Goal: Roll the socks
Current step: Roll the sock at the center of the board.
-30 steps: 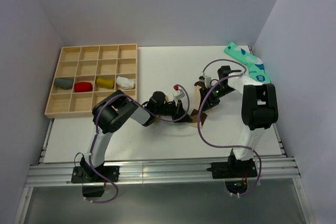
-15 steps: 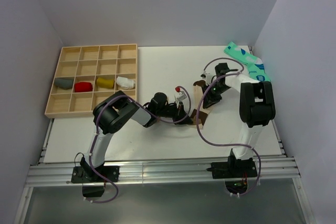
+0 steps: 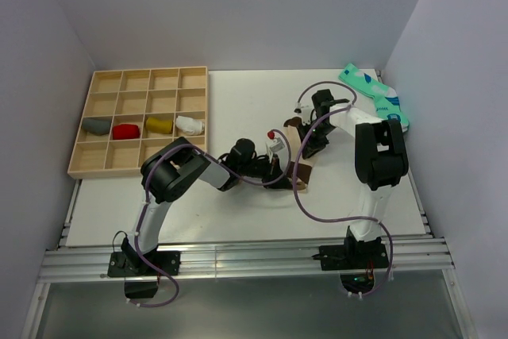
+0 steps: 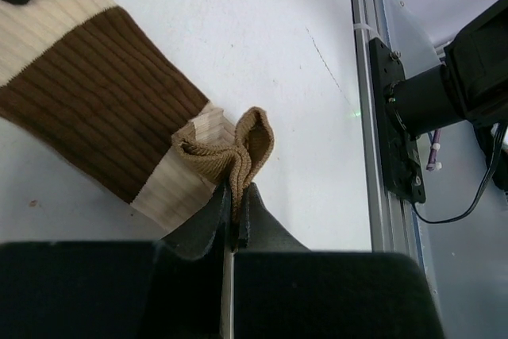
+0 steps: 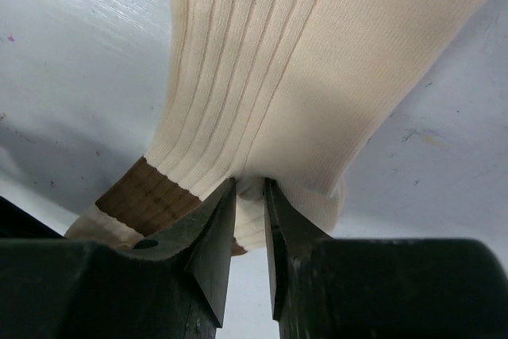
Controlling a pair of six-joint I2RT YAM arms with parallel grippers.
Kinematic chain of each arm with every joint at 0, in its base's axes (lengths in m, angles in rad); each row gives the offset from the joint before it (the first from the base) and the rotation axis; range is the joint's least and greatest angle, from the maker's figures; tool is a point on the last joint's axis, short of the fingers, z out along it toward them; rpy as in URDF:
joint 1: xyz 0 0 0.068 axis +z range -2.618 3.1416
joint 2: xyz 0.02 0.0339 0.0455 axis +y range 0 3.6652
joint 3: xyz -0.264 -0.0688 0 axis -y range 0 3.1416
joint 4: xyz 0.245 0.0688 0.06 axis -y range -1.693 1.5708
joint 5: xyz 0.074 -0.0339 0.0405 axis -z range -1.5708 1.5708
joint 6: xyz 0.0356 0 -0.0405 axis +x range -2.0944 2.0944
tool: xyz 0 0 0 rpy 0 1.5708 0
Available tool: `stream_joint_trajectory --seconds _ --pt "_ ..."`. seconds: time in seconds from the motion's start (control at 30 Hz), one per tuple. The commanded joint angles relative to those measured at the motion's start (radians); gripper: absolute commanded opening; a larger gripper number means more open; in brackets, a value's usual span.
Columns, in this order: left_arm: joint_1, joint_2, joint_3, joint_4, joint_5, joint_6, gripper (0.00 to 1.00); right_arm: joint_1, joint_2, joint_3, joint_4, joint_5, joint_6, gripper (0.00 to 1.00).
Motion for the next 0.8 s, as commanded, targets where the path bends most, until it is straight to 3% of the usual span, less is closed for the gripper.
stream_joint_trajectory --seconds 0.0,0.23,0.43,0.6,0.77 --pt "-0.015 -0.030 0.016 -0.035 0.041 -0.004 0.00 0.002 0.030 0.030 0.051 0.054 -0.009 0.29" --pt "-0.076 -0.103 0.011 -0.191 -0.058 0.116 0.00 0.003 0.039 0.049 0.060 0.057 -0.016 0.28" --pt "-0.095 -0.107 0.013 -0.184 -0.097 0.119 0.00 0.003 0.039 0.049 0.055 0.048 -0.026 0.30" --pt "-0.093 -0.090 0.022 -0.190 -0.118 0.124 0.00 0.002 -0.049 -0.008 0.068 -0.005 -0.058 0.41" --pt "-0.095 -0.108 -0.004 -0.163 -0.146 0.125 0.00 0.002 -0.136 -0.037 0.031 -0.090 -0.085 0.41"
